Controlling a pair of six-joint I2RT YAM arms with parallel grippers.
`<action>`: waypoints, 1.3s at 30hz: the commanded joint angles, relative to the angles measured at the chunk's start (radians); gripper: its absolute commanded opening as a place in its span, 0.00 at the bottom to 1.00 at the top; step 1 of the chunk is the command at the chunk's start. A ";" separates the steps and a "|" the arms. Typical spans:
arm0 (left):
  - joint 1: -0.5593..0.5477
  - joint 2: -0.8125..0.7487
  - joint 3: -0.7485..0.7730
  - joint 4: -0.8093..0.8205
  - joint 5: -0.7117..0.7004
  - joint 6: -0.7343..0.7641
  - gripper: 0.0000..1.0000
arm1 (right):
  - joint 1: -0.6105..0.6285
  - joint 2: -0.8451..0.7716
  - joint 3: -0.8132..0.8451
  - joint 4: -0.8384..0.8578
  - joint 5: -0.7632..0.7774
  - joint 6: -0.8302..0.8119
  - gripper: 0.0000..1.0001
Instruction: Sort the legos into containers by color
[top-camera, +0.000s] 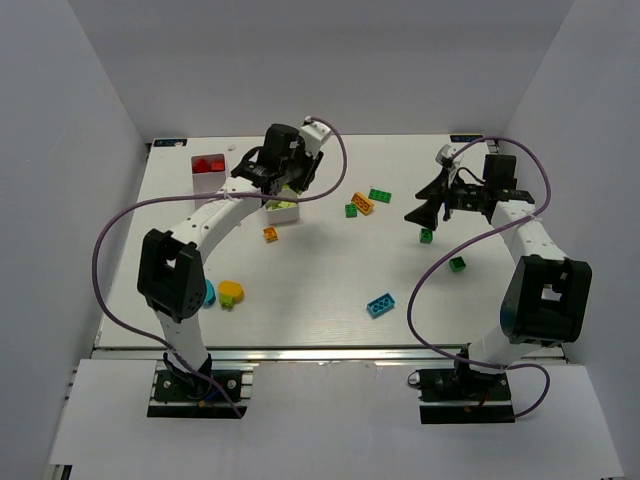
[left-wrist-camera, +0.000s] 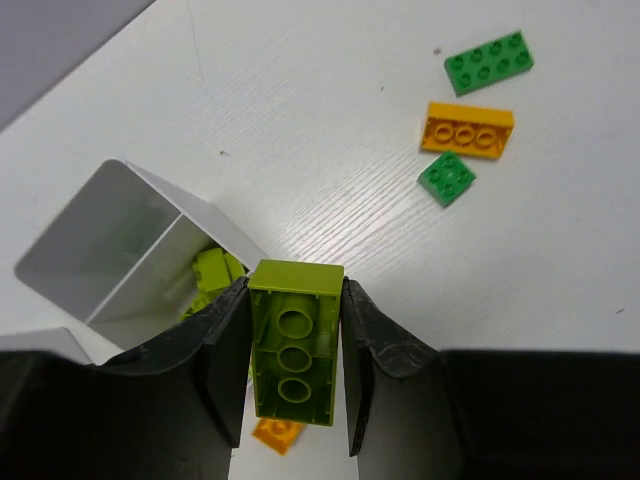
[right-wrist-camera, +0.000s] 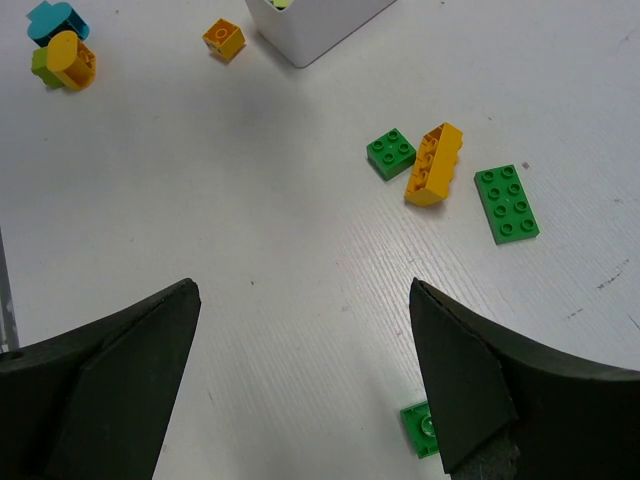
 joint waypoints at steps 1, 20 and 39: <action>-0.010 0.014 0.010 -0.058 0.004 0.236 0.10 | 0.002 0.009 0.024 -0.002 -0.033 -0.011 0.89; 0.055 0.101 -0.004 0.057 -0.088 0.545 0.05 | 0.002 0.017 0.039 -0.022 -0.022 -0.019 0.89; 0.079 0.121 -0.063 0.155 -0.123 0.531 0.47 | 0.002 0.035 0.061 -0.033 -0.022 -0.021 0.89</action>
